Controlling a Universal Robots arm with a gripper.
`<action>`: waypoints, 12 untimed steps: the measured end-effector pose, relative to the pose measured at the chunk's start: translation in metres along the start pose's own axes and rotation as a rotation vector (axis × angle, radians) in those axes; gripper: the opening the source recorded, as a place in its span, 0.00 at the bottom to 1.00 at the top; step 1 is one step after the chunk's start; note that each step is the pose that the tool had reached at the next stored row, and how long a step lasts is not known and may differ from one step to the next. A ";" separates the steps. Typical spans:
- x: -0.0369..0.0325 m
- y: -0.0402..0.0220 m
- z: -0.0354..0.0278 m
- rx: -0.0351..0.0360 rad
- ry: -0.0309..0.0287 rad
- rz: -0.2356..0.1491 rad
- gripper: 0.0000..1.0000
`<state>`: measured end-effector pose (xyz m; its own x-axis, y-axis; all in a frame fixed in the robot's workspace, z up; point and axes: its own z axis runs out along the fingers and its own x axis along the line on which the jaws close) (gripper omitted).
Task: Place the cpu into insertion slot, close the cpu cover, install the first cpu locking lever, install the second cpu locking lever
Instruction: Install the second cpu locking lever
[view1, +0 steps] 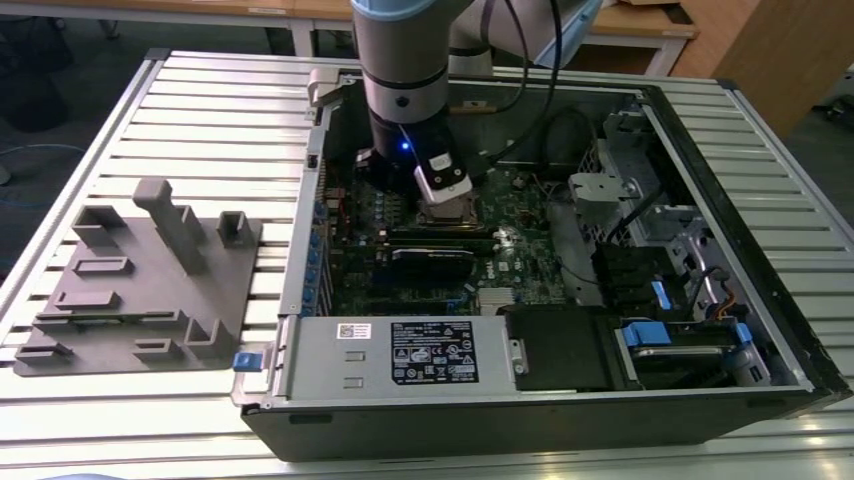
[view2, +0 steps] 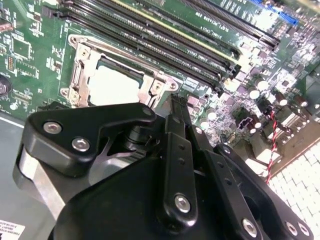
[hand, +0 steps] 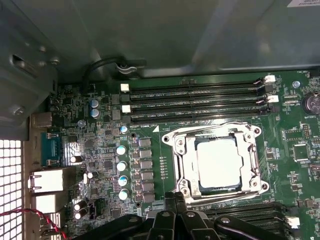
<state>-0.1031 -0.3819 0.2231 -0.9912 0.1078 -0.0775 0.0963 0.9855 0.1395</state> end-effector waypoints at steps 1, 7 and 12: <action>0.0000 0.0000 0.0000 -0.0001 -0.0001 0.000 0.11; -0.0061 0.0006 0.0005 0.0000 0.0000 0.000 0.11; -0.0097 0.0009 0.0008 0.0000 0.0000 0.000 0.11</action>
<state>-0.0933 -0.3819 0.2232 -0.9911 0.1078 -0.0775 0.0963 0.9855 0.1395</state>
